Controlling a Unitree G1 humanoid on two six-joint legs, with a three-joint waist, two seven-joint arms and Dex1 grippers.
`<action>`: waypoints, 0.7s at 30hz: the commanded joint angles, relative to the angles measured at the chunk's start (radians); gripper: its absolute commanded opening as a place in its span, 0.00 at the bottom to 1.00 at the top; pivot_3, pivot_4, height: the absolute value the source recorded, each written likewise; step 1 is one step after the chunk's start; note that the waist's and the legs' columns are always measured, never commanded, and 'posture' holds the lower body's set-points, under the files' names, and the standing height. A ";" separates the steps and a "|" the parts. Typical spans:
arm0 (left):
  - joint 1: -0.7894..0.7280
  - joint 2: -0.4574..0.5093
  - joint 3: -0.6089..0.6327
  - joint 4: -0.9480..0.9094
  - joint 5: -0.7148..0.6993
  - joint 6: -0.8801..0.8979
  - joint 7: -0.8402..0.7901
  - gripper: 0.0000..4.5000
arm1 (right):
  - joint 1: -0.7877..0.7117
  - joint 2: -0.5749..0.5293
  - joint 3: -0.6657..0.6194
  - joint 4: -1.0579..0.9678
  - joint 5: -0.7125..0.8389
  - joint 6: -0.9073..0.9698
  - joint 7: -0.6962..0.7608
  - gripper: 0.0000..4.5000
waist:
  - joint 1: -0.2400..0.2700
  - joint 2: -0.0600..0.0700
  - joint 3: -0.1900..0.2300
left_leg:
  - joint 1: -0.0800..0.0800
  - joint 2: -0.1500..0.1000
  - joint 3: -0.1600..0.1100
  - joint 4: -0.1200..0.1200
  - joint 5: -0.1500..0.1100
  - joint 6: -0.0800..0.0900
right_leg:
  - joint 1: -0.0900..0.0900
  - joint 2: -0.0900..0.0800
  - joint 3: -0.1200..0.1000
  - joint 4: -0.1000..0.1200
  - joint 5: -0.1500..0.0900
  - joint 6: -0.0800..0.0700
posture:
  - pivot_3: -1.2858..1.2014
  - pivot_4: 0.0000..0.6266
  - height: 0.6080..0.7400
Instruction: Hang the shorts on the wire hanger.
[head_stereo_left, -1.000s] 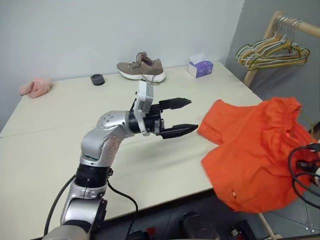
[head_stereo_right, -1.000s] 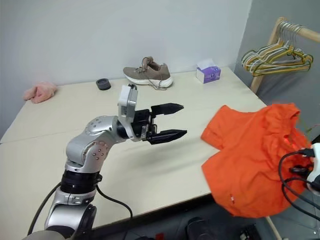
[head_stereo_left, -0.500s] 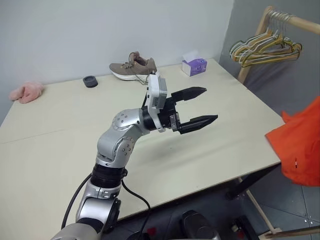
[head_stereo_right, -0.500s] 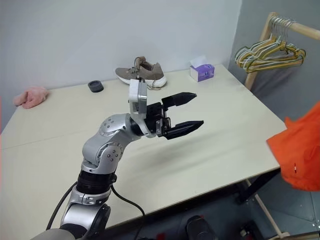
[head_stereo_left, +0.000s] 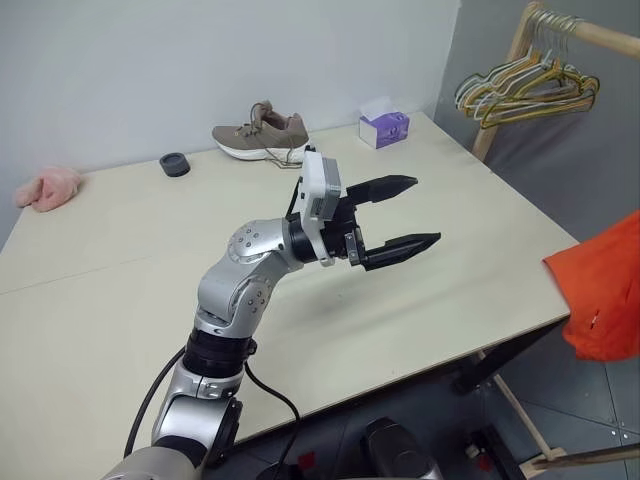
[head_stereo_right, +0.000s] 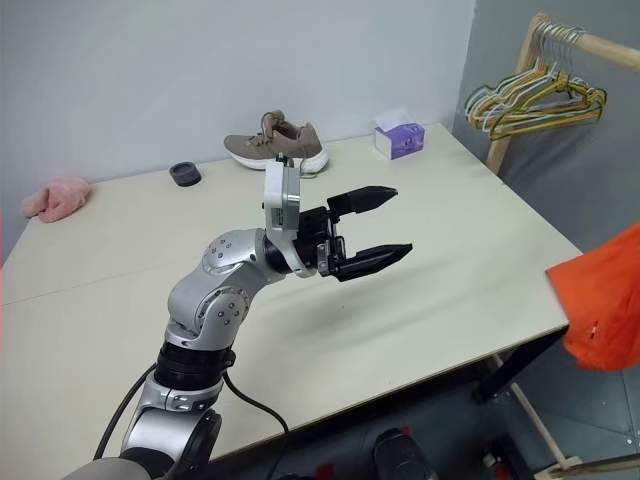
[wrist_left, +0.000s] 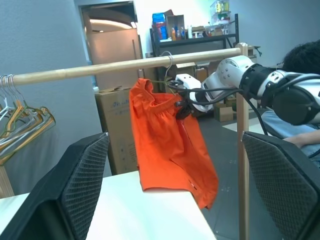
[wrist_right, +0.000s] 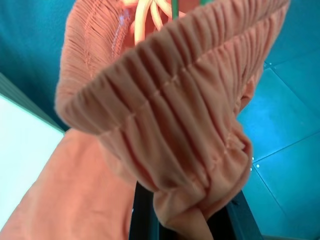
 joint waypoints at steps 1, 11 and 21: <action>-0.007 -0.009 -0.007 -0.045 -0.003 -0.017 0.012 1.00 | -0.073 -0.053 0.027 0.058 -0.002 -0.051 0.002 0.00 | 0.000 0.000 0.001 | 0.000 0.000 0.000 0.000 0.000 0.000 | 0.000 0.000 0.000 0.000 0.000 0.000 | 0.37 0.17 1.00; -0.012 -0.039 -0.016 -0.042 -0.013 -0.013 0.016 1.00 | -0.054 -0.044 0.034 0.070 0.033 0.037 0.020 0.00 | 0.001 0.000 0.002 | 0.001 0.000 0.000 0.000 0.000 0.000 | 0.001 0.000 0.000 -0.001 0.000 0.000 | 0.37 0.17 1.00; -0.030 -0.073 -0.012 -0.030 -0.048 0.002 0.023 1.00 | 0.012 -0.028 -0.044 -0.077 0.092 0.081 0.000 0.12 | 0.000 0.001 0.002 | -0.001 0.000 0.001 0.000 -0.002 0.003 | 0.004 -0.001 0.001 -0.009 0.002 0.003 | 0.36 0.17 1.00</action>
